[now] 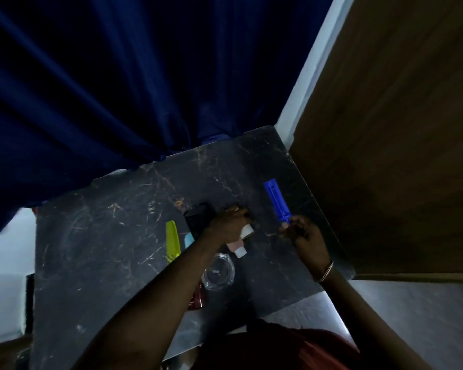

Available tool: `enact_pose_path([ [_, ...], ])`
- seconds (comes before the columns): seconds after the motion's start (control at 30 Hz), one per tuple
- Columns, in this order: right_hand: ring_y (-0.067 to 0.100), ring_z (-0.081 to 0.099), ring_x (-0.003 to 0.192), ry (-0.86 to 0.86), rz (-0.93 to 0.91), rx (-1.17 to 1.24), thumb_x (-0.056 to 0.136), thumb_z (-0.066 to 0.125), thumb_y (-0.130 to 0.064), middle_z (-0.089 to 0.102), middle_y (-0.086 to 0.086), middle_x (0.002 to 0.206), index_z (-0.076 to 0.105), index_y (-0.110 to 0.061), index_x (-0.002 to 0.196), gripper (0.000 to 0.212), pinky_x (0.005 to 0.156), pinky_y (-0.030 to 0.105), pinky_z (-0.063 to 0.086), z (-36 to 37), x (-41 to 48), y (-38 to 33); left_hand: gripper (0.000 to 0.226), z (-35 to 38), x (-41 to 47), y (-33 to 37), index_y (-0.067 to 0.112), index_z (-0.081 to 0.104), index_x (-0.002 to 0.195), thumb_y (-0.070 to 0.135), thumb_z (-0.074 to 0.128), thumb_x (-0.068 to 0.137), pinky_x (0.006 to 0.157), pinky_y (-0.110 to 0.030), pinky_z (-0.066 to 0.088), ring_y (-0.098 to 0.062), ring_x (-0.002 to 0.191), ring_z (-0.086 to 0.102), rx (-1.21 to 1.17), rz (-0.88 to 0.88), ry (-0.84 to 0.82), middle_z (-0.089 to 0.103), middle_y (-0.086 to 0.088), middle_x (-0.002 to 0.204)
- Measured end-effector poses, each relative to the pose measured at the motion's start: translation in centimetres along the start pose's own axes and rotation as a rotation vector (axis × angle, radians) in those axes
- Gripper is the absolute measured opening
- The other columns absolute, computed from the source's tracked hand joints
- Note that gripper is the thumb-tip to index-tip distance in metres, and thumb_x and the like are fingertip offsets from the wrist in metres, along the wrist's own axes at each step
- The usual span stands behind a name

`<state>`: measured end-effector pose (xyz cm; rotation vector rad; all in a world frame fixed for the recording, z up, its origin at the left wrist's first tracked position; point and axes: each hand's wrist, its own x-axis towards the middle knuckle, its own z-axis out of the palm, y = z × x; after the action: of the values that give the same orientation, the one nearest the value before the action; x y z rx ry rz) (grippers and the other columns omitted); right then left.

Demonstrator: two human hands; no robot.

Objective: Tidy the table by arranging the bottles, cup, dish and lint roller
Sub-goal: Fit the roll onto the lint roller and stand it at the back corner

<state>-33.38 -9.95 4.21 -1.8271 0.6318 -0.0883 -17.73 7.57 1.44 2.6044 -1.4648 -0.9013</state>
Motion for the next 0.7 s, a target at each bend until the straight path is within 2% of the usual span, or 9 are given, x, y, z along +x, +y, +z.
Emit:
enact_pose_path([
  [0.13, 0.013, 0.062, 0.069, -0.018, 0.030, 0.015, 0.096, 0.063, -0.011, 0.069, 0.016, 0.082, 0.066, -0.009, 0.091, 0.007, 0.067, 0.024, 0.048, -1.7, -0.2, 1.2, 0.058, 0.0, 1.2, -0.1, 0.026, 0.050, 0.151, 0.011, 0.059, 0.096, 0.122, -0.039, 0.031, -0.024, 0.149, 0.033, -0.056, -0.009, -0.079, 0.037, 0.002, 0.162],
  [0.2, 0.006, 0.062, 0.067, -0.018, 0.060, 0.056, 0.096, 0.062, -0.010, 0.069, 0.011, 0.079, 0.066, -0.011, 0.090, 0.007, 0.063, 0.018, 0.050, -2.2, -0.2, 1.4, 0.060, -0.1, 1.6, -0.1, 0.026, 0.050, 0.151, 0.012, 0.062, 0.094, 0.122, -0.039, 0.030, -0.024, 0.148, 0.032, -0.058, 0.003, -0.092, 0.038, 0.003, 0.162],
  [0.27, 0.008, 0.064, 0.070, -0.010, 0.078, 0.089, 0.097, 0.062, -0.011, 0.070, 0.011, 0.082, 0.065, -0.018, 0.091, 0.010, 0.067, 0.024, 0.051, -3.1, -0.2, 1.6, 0.057, -0.4, 2.2, 0.3, 0.024, 0.052, 0.149, 0.013, 0.061, 0.093, 0.122, -0.036, 0.030, -0.025, 0.147, 0.033, -0.089, -0.002, -0.095, 0.042, 0.003, 0.159],
  [0.37, 0.020, 0.063, 0.075, -0.019, 0.083, 0.088, 0.097, 0.062, -0.012, 0.070, 0.022, 0.090, 0.065, -0.011, 0.095, 0.004, 0.074, 0.041, 0.051, -3.4, -0.1, 1.4, 0.052, -0.3, 2.2, 0.0, 0.025, 0.057, 0.144, 0.011, 0.059, 0.094, 0.119, -0.033, 0.029, -0.026, 0.142, 0.035, -0.113, -0.006, -0.060, 0.047, 0.006, 0.155],
  [0.5, 0.020, 0.064, 0.072, -0.030, 0.052, 0.036, 0.097, 0.060, -0.010, 0.070, 0.021, 0.090, 0.065, -0.002, 0.099, 0.009, 0.074, 0.040, 0.052, -3.5, -0.2, 0.8, 0.055, -0.5, 2.3, -0.1, 0.020, 0.057, 0.146, 0.007, 0.064, 0.093, 0.122, -0.034, 0.027, -0.028, 0.144, 0.039, -0.271, -0.050, 0.118, 0.050, -0.003, 0.154],
  [0.6, 0.030, 0.067, 0.068, -0.048, 0.019, -0.038, 0.097, 0.062, -0.016, 0.070, 0.018, 0.083, 0.066, -0.010, 0.098, 0.007, 0.071, 0.041, 0.054, -3.9, -0.6, 0.0, 0.055, -1.6, 1.3, 0.6, 0.016, 0.060, 0.143, 0.001, 0.068, 0.091, 0.120, -0.035, 0.030, -0.032, 0.140, 0.044, -0.547, -0.116, 0.353, 0.056, -0.008, 0.148],
  [0.63, 0.026, 0.069, 0.067, -0.054, -0.005, -0.085, 0.097, 0.063, -0.019, 0.071, 0.012, 0.078, 0.066, -0.016, 0.097, 0.004, 0.069, 0.037, 0.054, -4.0, -0.6, -0.1, 0.054, -1.9, 0.8, 0.8, 0.016, 0.062, 0.142, 0.002, 0.070, 0.090, 0.119, -0.037, 0.034, -0.031, 0.136, 0.048, -0.622, -0.129, 0.417, 0.059, -0.007, 0.144],
  [0.7, 0.005, 0.065, 0.061, -0.065, -0.095, -0.191, 0.096, 0.064, -0.024, 0.067, -0.004, 0.070, 0.066, -0.023, 0.096, 0.002, 0.063, 0.016, 0.050, -4.4, -0.9, -0.5, 0.052, -2.5, -0.6, 1.3, 0.018, 0.064, 0.139, 0.005, 0.071, 0.090, 0.115, -0.042, 0.041, -0.027, 0.129, 0.055, -0.755, -0.137, 0.519, 0.063, -0.005, 0.136],
])
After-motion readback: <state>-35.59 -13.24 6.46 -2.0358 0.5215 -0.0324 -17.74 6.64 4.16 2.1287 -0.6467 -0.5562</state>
